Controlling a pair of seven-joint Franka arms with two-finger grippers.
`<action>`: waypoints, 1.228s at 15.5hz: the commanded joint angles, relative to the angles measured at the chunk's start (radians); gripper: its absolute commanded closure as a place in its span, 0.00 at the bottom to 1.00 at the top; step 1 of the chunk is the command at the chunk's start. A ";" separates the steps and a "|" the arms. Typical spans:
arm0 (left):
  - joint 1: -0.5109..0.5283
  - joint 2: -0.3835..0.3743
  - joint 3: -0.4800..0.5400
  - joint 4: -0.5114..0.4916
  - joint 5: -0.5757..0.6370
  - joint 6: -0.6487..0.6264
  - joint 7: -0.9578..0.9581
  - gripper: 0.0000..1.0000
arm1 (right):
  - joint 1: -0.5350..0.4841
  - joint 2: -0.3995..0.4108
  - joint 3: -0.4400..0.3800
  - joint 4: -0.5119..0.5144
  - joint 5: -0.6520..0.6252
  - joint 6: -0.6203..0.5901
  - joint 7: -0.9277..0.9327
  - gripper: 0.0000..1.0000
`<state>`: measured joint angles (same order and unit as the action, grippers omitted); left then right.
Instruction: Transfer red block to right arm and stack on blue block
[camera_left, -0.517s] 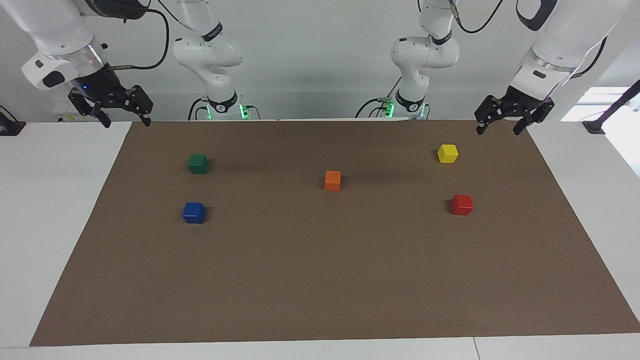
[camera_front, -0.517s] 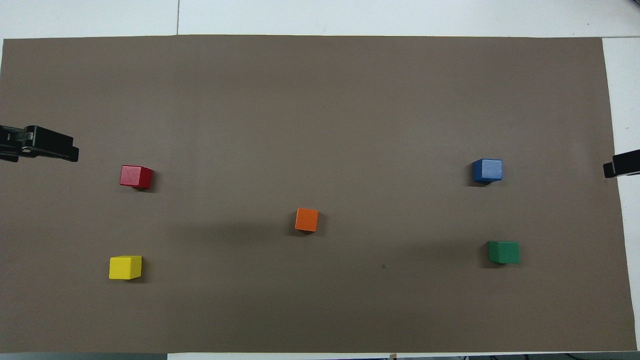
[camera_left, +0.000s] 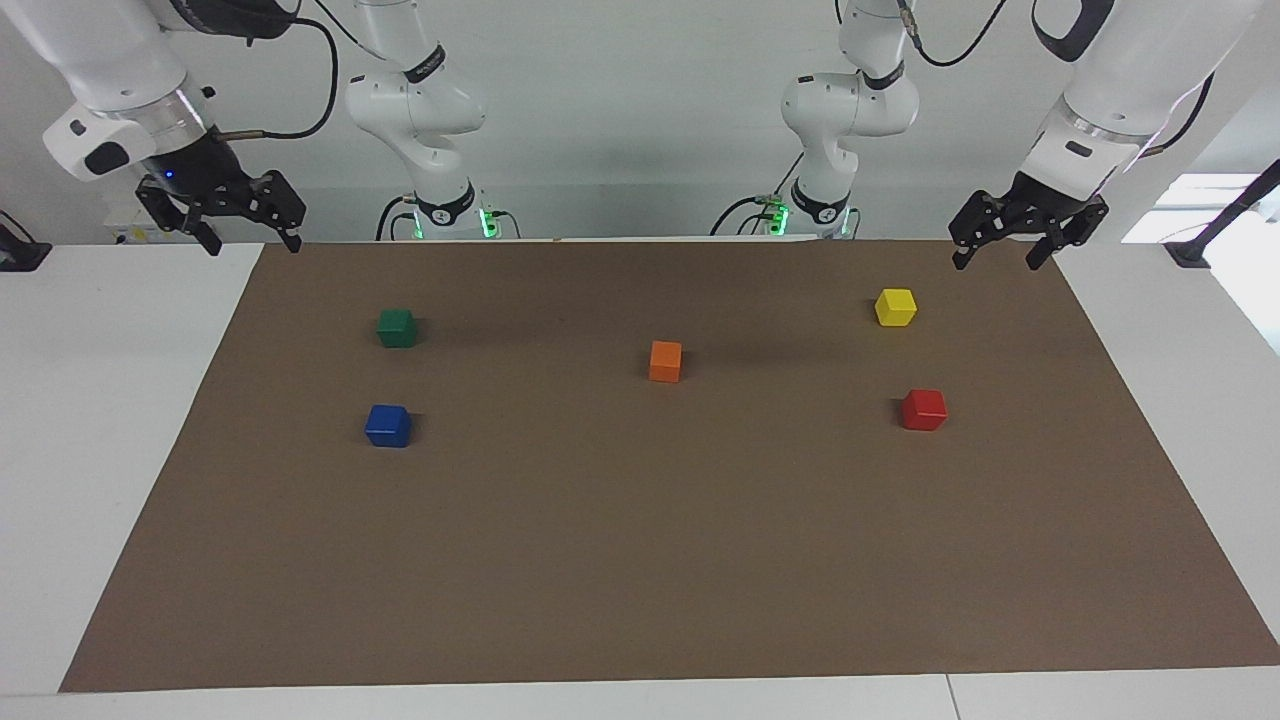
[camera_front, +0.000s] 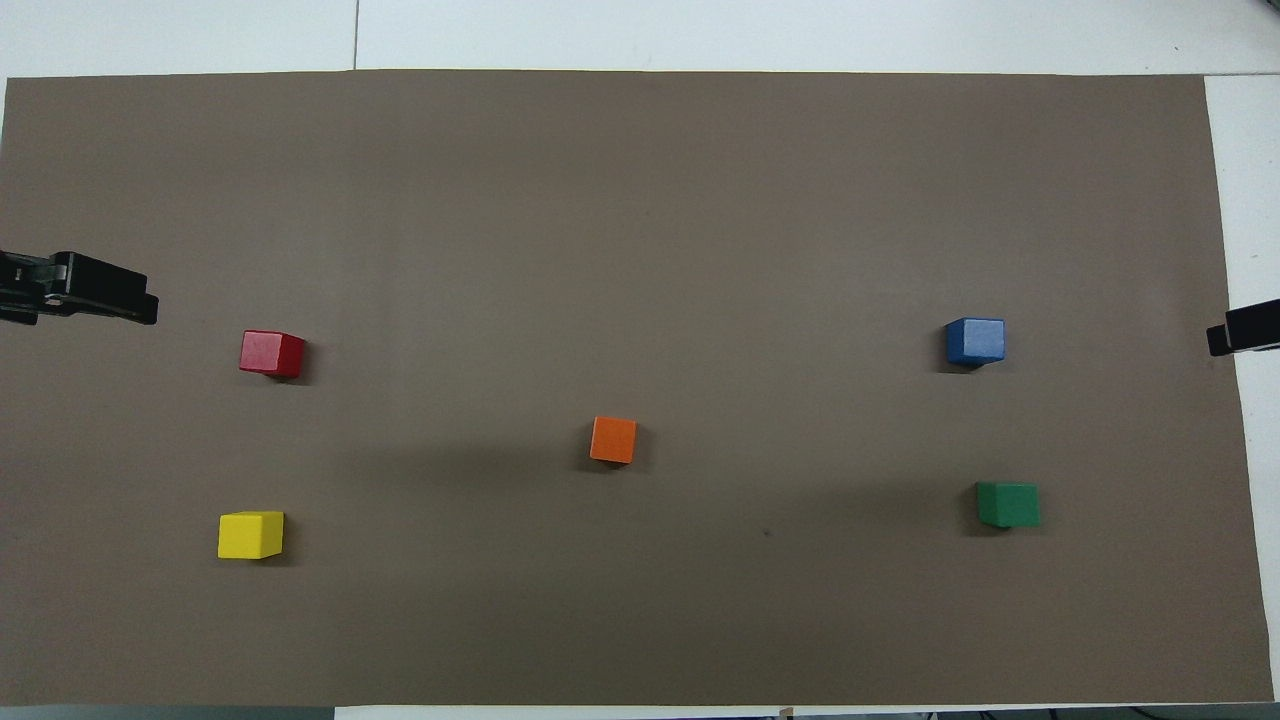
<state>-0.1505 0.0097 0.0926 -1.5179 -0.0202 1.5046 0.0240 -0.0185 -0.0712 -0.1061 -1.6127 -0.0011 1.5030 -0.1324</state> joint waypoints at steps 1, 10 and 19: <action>0.003 -0.053 0.007 -0.108 -0.009 0.083 0.013 0.00 | -0.003 -0.021 0.005 -0.024 -0.016 0.014 0.007 0.00; 0.014 0.045 0.007 -0.381 0.016 0.458 0.047 0.00 | -0.003 -0.096 0.008 -0.238 0.003 0.147 -0.010 0.00; 0.075 0.193 0.004 -0.493 0.017 0.744 0.097 0.00 | -0.035 -0.064 0.005 -0.389 0.416 0.229 -0.163 0.00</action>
<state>-0.0757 0.1793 0.1012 -1.9931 -0.0154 2.1963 0.1128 -0.0221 -0.1221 -0.1060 -1.9369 0.3140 1.6937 -0.2246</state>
